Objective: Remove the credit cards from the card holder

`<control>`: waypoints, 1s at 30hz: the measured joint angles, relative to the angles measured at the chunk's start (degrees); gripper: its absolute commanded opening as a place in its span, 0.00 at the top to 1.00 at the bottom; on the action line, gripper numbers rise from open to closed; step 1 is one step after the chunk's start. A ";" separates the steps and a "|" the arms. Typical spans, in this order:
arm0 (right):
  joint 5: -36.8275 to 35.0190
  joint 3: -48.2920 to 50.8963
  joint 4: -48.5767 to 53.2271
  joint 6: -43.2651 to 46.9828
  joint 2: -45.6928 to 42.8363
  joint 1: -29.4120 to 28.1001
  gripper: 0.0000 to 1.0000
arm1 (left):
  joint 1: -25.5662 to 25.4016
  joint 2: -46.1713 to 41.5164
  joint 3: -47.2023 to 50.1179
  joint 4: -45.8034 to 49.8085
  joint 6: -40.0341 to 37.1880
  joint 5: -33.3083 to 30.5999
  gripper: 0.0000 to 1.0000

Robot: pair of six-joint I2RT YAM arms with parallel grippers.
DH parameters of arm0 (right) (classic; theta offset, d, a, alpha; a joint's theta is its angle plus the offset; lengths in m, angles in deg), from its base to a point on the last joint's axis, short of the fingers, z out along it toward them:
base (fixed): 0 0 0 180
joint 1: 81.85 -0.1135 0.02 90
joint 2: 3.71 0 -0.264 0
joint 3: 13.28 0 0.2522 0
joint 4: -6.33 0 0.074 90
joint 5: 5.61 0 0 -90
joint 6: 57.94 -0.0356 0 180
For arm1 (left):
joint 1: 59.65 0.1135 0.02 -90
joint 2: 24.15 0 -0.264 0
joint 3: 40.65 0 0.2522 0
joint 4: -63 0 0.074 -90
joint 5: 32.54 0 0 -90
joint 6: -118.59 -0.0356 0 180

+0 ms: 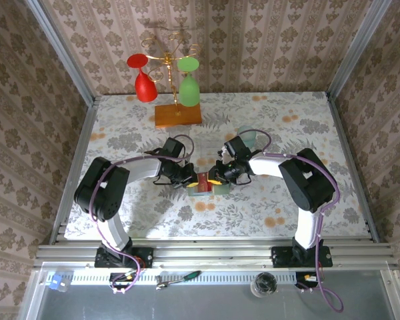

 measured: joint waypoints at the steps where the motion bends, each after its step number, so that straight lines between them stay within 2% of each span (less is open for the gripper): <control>1: 0.02 0.00 -0.04 0.00 0.09 0.00 0.85 | 0.00 0.00 0.00 0.00 0.00 0.00 1.00; 14: -0.24 0.94 0.44 0.74 -1.33 1.11 0.94 | 0.33 -0.02 0.17 -0.24 0.00 0.17 1.00; 24: -0.55 0.96 6.23 5.35 -6.16 3.50 1.00 | 0.46 -1.31 2.16 -2.19 0.59 0.39 1.00; 27: -1.29 -0.35 9.18 7.98 -6.38 3.85 1.00 | 0.61 -1.40 2.29 -2.89 1.22 0.44 0.93; 30: -1.95 -2.12 11.93 10.99 -6.45 4.24 1.00 | 0.81 -2.25 2.49 -3.26 2.01 0.02 0.91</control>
